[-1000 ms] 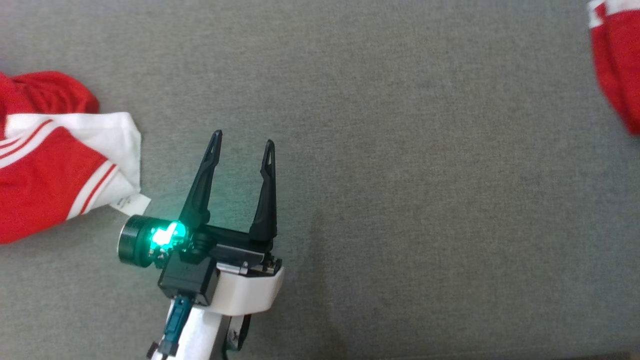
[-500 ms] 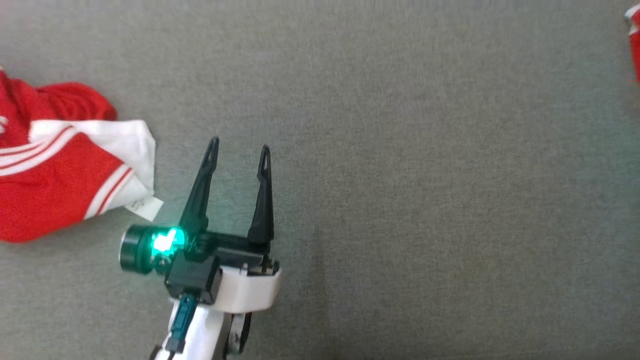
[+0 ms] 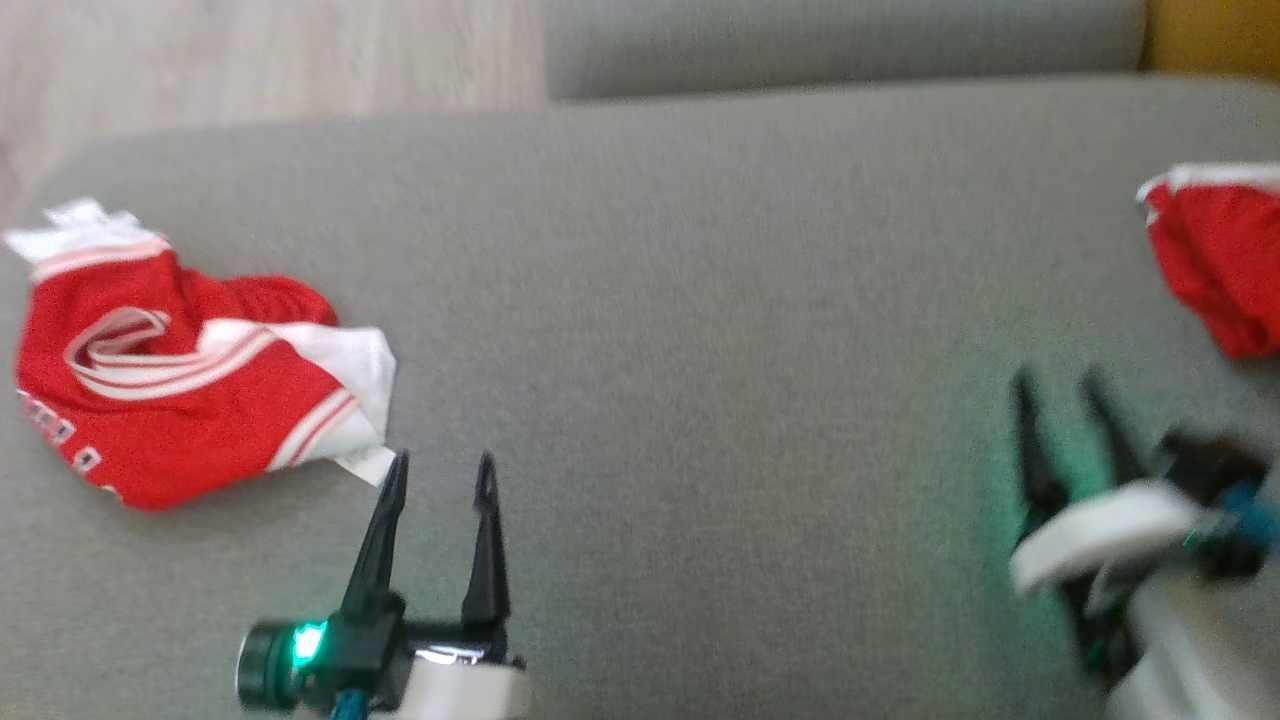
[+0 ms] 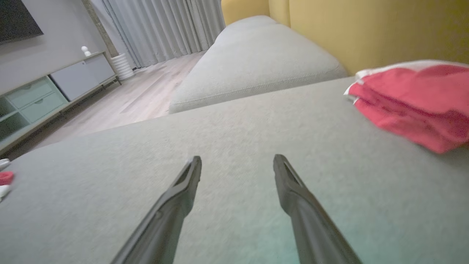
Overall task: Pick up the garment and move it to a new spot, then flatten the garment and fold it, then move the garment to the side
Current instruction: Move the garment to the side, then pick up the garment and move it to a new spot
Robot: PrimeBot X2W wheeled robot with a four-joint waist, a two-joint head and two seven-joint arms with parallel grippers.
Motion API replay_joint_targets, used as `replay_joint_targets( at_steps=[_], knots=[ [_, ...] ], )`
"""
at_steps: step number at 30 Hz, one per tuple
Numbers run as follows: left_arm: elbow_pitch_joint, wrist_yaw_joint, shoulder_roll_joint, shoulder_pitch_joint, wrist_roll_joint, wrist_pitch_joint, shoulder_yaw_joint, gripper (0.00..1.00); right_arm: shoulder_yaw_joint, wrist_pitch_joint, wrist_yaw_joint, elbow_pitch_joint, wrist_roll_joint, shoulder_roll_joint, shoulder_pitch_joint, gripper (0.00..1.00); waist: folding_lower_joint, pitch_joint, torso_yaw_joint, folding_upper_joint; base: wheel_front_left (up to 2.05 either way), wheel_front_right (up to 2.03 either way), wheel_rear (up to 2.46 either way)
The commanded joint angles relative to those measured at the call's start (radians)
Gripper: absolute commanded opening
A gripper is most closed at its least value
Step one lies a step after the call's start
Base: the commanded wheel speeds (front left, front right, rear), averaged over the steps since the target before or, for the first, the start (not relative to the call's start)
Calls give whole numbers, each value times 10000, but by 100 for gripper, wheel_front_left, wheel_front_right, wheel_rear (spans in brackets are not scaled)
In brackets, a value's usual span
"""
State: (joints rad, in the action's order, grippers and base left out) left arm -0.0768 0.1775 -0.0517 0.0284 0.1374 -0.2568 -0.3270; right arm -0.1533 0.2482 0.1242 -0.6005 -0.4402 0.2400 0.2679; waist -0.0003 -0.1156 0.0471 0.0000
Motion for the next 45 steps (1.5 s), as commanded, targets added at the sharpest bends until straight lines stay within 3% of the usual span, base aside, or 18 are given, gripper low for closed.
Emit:
replay_joint_targets(
  at_steps=[1, 5, 14, 22, 45],
  knots=[
    [207, 58, 15, -21, 146, -49, 378, 100, -207, 131, 65, 399, -19, -67, -280, 100, 3, 923, 272, 0, 0, 0, 0],
    [210, 10, 15, 250, 305, -49, 547, 100, -115, 133, 65, 1110, 688, -558, -1386, 100, 3, 1490, 486, 0, 0, 0, 0],
    [361, -493, 15, 919, -44, -49, 1016, 100, 1498, 134, 65, 3334, 2842, -1507, -3681, 100, 3, 2413, 852, 0, 0, 0, 0],
    [-172, -758, 14, 1479, -294, -49, 1299, 100, 1675, 135, 65, 3640, 3021, -1814, -4593, 100, 3, 2669, 912, 0, 0, 0, 0],
    [-347, -840, 15, 1435, -160, -49, 1361, 100, 1130, 135, 65, 4247, 2883, -1805, -4783, 100, 3, 2605, 841, 0, 0, 0, 0]
  ],
)
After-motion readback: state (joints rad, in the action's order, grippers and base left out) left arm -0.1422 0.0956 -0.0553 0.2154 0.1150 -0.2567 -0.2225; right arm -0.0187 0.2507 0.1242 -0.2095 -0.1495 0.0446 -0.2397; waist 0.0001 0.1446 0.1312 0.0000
